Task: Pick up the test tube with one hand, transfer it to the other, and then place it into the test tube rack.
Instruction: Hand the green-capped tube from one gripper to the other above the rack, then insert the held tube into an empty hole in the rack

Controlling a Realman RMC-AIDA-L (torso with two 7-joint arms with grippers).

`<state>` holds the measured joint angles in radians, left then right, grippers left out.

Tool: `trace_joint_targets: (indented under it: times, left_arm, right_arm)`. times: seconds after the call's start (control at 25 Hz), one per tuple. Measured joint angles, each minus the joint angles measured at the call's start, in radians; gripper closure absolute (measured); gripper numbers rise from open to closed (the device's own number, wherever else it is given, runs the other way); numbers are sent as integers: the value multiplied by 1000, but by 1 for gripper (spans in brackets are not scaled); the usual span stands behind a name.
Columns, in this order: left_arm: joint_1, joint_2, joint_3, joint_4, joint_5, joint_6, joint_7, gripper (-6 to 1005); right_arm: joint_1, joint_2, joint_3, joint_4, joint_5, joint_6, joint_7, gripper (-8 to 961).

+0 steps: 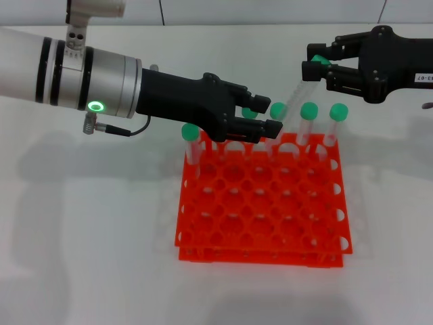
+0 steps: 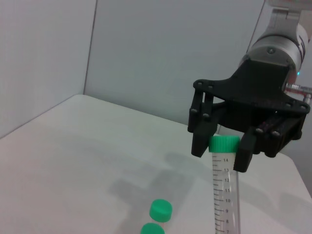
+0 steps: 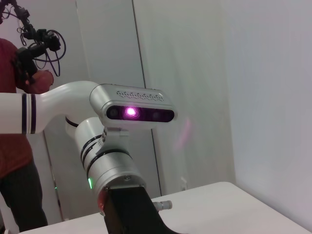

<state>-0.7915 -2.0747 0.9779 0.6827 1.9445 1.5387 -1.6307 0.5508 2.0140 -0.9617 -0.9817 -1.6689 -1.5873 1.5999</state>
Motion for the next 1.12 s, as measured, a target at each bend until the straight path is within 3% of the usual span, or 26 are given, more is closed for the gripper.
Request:
trace_joint_targets:
  times: [0.2,0.64,0.84,1.12]
  left_arm:
    - [8,2,-2,31,4,5,-38,417]
    - [129,-2,1,275,0,67,-144,180]
    - [199,5,1,412,38,109,-260,122]
    - [312,48,-6,589,151,254,-450,107]
  right_arm:
    - [-3,0,0,0,0,0,0,677]
    - [-10,0,0,0,0,3,0,677]
    - [-15,3,-13,7,13,5,0,677]
    - [-19,8,-54,16,33,15,-9,677]
